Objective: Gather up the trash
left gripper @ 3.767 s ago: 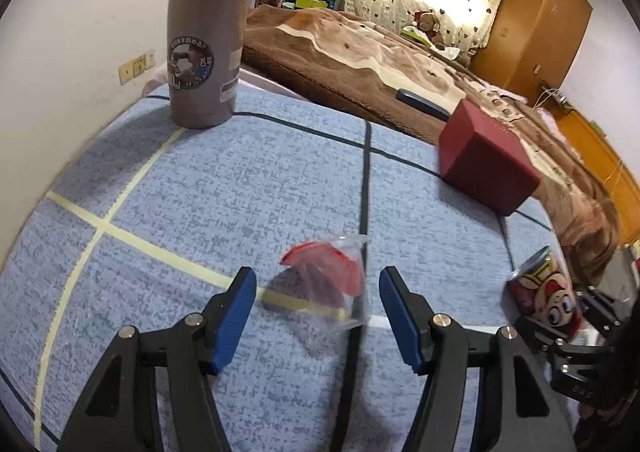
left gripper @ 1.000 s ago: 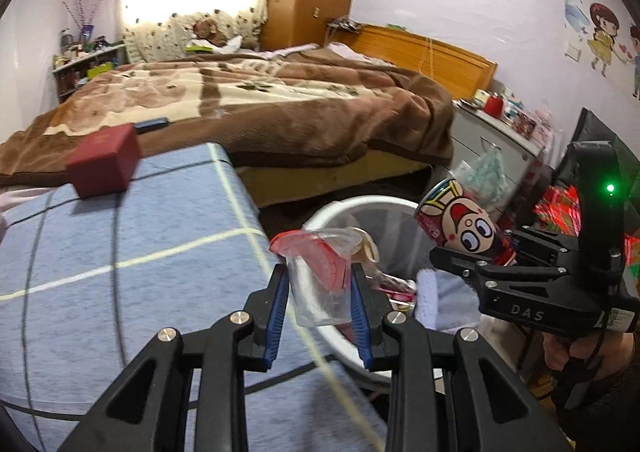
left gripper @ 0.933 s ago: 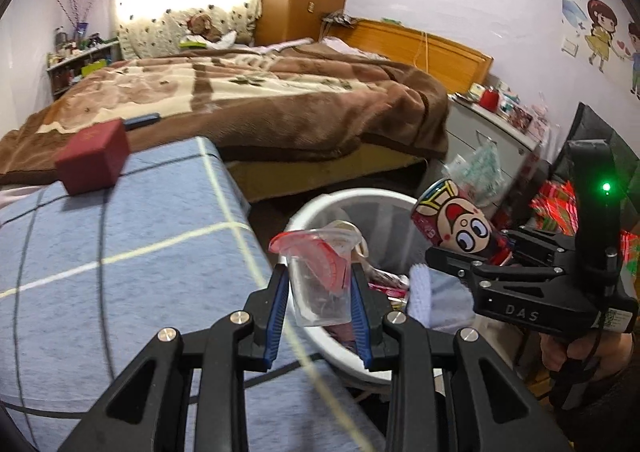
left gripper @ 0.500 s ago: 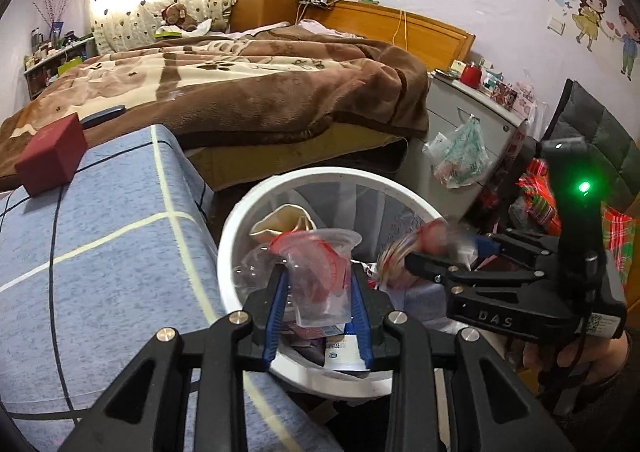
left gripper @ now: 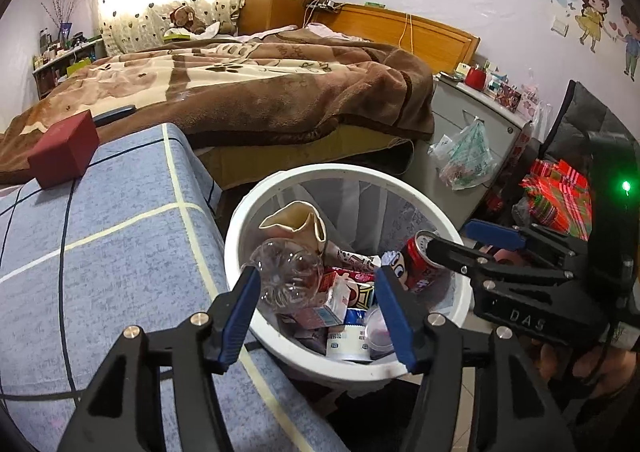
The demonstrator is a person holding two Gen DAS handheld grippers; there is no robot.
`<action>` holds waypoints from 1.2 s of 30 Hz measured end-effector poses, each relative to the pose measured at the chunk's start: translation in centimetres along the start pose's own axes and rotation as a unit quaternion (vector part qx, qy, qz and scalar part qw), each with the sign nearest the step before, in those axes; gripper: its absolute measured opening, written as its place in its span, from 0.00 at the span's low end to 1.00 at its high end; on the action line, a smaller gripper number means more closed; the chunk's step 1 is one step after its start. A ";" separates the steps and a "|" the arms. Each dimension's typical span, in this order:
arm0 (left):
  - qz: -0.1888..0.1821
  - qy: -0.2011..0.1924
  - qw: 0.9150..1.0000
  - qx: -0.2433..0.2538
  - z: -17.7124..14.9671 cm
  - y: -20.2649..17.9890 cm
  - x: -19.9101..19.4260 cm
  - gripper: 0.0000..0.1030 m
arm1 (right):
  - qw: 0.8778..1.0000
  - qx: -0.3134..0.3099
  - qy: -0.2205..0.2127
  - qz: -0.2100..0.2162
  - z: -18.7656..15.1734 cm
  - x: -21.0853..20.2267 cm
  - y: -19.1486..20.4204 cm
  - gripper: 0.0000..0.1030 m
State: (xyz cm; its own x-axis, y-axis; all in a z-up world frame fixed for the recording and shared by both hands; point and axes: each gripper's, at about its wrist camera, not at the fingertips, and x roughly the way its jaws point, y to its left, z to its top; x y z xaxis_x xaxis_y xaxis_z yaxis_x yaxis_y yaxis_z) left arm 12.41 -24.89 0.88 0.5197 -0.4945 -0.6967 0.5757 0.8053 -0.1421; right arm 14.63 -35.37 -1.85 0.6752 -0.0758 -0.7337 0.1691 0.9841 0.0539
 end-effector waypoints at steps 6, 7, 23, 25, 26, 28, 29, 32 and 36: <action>0.021 -0.018 1.000 -0.002 -1.2 0.2 -1.8 0.63 | 0.999 0.014 -0.028 -0.024 -1.2 -1.5 0.7 0.57; 0.028 -0.023 0.999 0.000 -1.5 0.2 -2.2 0.63 | 0.999 0.016 -0.034 -0.025 -1.5 -1.8 0.9 0.57; 0.103 -0.076 0.992 -0.003 -5.5 0.3 -7.2 0.64 | 0.995 0.029 -0.088 -0.040 -5.0 -5.5 4.4 0.57; 0.101 -0.076 0.992 -0.011 -5.9 0.6 -7.5 0.64 | 0.994 0.034 -0.093 -0.045 -5.3 -5.7 4.6 0.57; 0.102 -0.076 0.992 -0.012 -6.2 0.6 -7.6 0.64 | 0.994 0.033 -0.099 -0.046 -5.4 -5.9 4.8 0.57; 0.108 -0.080 0.991 -0.012 -6.5 0.7 -7.9 0.64 | 0.993 0.030 -0.102 -0.047 -5.5 -6.1 5.2 0.57; 0.110 -0.083 0.990 -0.011 -6.7 0.7 -8.0 0.64 | 0.993 0.030 -0.103 -0.046 -5.7 -6.1 5.4 0.57; 0.115 -0.088 0.989 -0.013 -7.0 0.8 -8.5 0.64 | 0.993 0.033 -0.103 -0.047 -6.0 -6.0 5.6 0.57; 0.120 -0.098 0.988 -0.016 -7.1 0.9 -8.9 0.64 | 0.992 0.037 -0.108 -0.045 -6.0 -6.3 5.3 0.57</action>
State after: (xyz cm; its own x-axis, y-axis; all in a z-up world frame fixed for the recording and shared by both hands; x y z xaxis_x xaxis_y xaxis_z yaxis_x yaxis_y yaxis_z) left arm 3.78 -17.41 1.97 0.7528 -0.3385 -0.5645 0.4022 0.9155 -0.0126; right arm 6.95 -28.67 -1.02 0.7914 -0.2037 -0.5764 0.2830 0.9578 0.0501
